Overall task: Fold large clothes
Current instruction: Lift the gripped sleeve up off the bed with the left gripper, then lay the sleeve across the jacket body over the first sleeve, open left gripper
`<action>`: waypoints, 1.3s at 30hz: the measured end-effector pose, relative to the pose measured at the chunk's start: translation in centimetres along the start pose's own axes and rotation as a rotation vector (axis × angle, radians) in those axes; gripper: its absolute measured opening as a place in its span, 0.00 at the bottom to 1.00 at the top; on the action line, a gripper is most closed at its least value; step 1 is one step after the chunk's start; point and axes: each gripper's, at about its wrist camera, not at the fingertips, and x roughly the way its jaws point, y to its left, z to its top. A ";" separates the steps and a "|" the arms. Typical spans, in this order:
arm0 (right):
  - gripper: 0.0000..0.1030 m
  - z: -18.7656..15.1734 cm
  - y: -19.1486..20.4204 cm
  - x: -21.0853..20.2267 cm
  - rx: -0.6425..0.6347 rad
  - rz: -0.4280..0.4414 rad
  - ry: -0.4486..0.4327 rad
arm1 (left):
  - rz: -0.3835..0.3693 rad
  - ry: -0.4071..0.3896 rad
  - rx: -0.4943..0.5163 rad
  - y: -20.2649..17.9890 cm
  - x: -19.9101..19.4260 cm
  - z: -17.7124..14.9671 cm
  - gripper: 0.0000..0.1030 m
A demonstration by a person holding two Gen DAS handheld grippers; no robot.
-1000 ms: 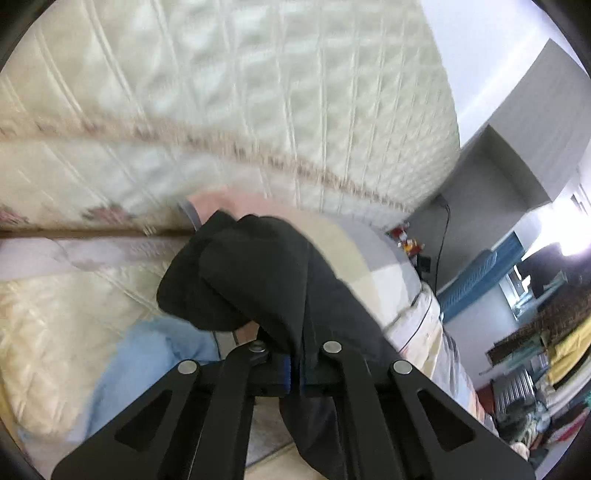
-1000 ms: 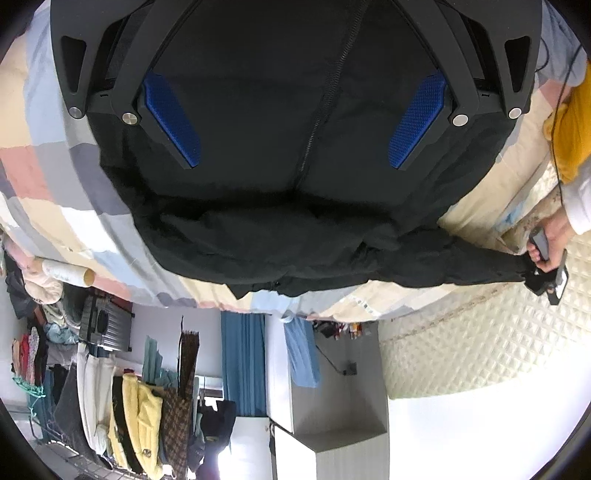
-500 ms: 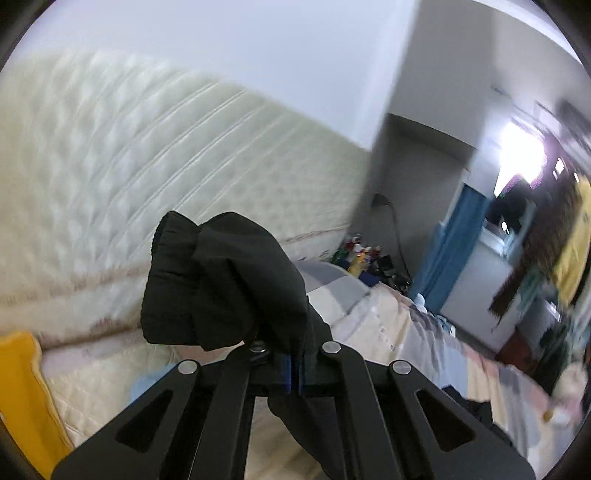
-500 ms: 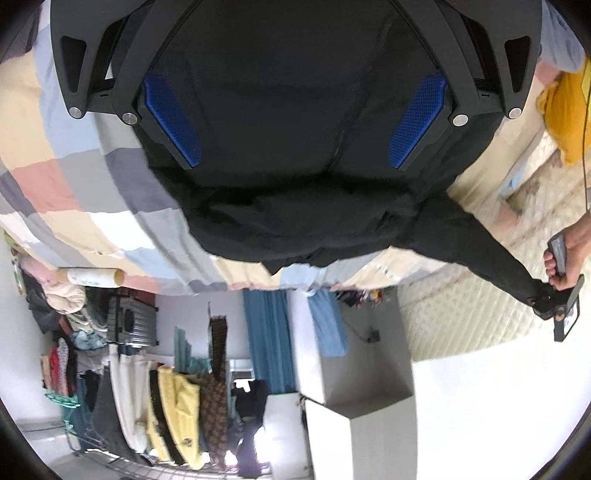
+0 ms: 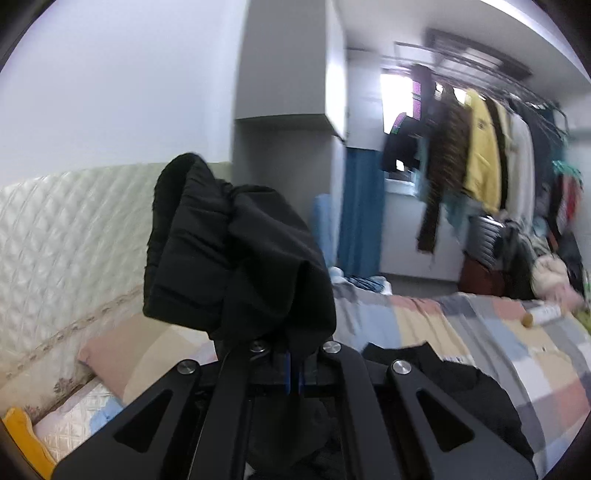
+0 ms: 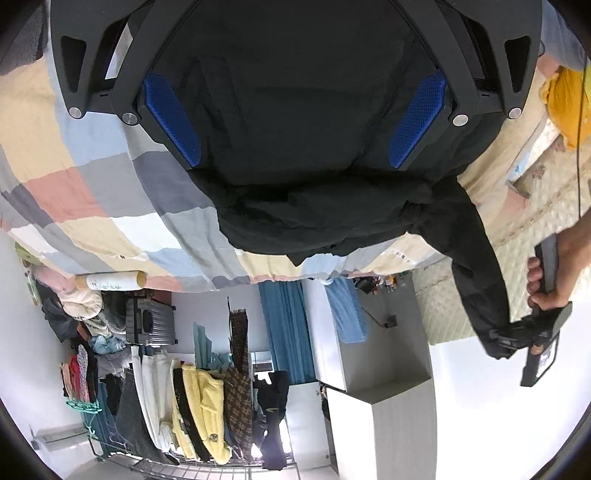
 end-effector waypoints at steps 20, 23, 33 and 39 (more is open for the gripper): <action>0.99 -0.8 -6.0 -0.8 0.124 -0.009 -0.012 | -0.221 0.174 0.144 -19.9 3.5 -10.5 0.03; 0.99 -0.8 -7.0 -0.6 0.165 -0.010 -0.010 | -0.237 0.203 0.125 -21.5 4.3 -13.3 0.03; 0.99 -1.4 -8.7 1.0 0.212 0.000 0.020 | -0.257 0.386 0.158 -24.4 7.5 -20.2 0.03; 0.99 -1.5 -8.8 1.5 0.218 0.013 0.035 | -0.272 0.372 0.112 -23.5 6.7 -19.4 0.05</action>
